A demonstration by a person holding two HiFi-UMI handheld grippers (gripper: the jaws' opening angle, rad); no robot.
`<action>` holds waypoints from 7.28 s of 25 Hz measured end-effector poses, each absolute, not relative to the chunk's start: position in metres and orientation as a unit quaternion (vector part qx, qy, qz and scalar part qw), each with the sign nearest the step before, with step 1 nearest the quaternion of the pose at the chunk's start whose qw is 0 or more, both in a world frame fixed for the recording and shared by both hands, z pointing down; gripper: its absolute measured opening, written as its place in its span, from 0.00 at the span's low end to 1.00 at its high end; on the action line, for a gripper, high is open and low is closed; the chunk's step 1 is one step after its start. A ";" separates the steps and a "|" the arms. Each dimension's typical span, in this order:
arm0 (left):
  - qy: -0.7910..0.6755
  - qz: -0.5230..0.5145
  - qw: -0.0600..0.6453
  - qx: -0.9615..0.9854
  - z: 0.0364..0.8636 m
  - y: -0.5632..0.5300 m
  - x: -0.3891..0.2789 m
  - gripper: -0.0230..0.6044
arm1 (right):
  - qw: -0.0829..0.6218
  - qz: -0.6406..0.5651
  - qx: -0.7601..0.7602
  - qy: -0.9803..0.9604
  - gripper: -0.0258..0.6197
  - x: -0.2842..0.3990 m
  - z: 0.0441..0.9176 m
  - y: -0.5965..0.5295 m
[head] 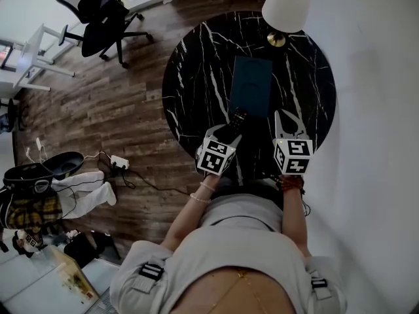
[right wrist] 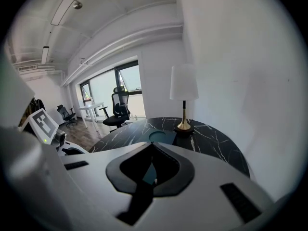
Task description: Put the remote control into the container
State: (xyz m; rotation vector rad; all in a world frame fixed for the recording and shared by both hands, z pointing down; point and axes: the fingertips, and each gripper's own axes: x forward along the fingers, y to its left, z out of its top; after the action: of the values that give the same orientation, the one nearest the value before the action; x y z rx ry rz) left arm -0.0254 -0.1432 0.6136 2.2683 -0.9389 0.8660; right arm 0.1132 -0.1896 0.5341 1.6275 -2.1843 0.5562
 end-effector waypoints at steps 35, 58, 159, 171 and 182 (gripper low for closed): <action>-0.252 0.482 0.234 0.806 0.709 -0.128 0.022 0.39 | 0.163 0.219 0.634 -0.723 0.06 0.189 0.542 -0.134; -0.228 0.492 0.231 0.808 0.702 -0.122 0.025 0.39 | 0.156 0.221 0.627 -0.731 0.06 0.187 0.538 -0.145; -0.188 0.427 0.271 0.842 0.696 -0.087 -0.019 0.05 | 0.363 0.171 0.399 -0.825 0.06 0.067 0.657 -0.192; -0.182 0.425 0.261 0.847 0.697 -0.108 -0.012 0.05 | 0.361 0.174 0.398 -0.826 0.06 0.067 0.657 -0.193; -0.175 0.423 0.252 0.853 0.698 -0.129 -0.006 0.05 | 0.363 0.176 0.395 -0.825 0.06 0.067 0.658 -0.193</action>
State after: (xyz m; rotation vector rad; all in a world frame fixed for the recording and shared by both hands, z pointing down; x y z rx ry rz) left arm -0.0063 -0.1289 0.6983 2.3197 -0.4756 1.1492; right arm 0.0670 -0.1928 0.6575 1.0177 -2.1248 0.4541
